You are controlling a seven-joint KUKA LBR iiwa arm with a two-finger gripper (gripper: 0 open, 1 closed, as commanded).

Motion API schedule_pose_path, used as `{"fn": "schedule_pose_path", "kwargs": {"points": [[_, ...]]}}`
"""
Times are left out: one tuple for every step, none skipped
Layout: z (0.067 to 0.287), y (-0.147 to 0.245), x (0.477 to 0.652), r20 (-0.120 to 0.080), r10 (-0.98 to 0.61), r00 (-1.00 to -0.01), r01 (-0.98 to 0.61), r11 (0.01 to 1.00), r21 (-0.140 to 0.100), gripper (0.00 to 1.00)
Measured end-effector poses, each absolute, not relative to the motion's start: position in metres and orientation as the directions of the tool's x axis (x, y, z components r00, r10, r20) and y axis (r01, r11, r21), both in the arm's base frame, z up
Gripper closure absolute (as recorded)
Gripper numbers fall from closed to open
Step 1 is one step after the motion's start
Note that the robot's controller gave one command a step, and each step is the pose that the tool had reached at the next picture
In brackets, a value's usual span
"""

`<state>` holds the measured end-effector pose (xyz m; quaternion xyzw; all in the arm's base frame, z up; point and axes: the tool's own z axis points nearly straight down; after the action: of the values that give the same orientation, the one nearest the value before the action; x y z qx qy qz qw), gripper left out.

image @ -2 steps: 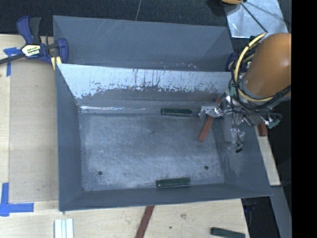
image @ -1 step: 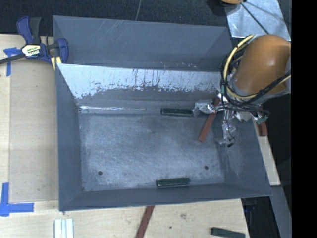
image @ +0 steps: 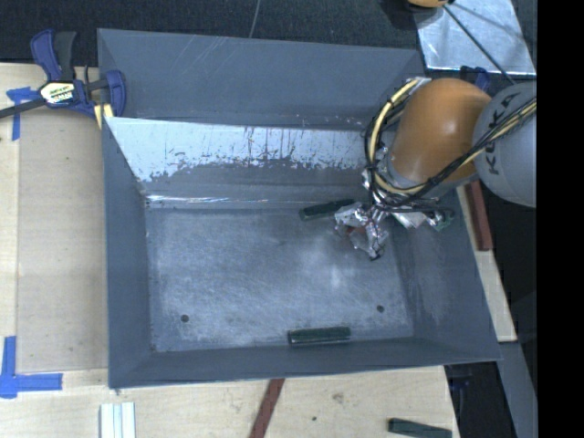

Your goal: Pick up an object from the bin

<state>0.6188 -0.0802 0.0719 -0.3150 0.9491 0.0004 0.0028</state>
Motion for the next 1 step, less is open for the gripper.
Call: {"fn": "schedule_pose_path", "kwargs": {"points": [[0.0719,-0.0802,0.6188,-0.006,-0.597,-0.802,-0.597,0.802,-0.001,1.0]]}}
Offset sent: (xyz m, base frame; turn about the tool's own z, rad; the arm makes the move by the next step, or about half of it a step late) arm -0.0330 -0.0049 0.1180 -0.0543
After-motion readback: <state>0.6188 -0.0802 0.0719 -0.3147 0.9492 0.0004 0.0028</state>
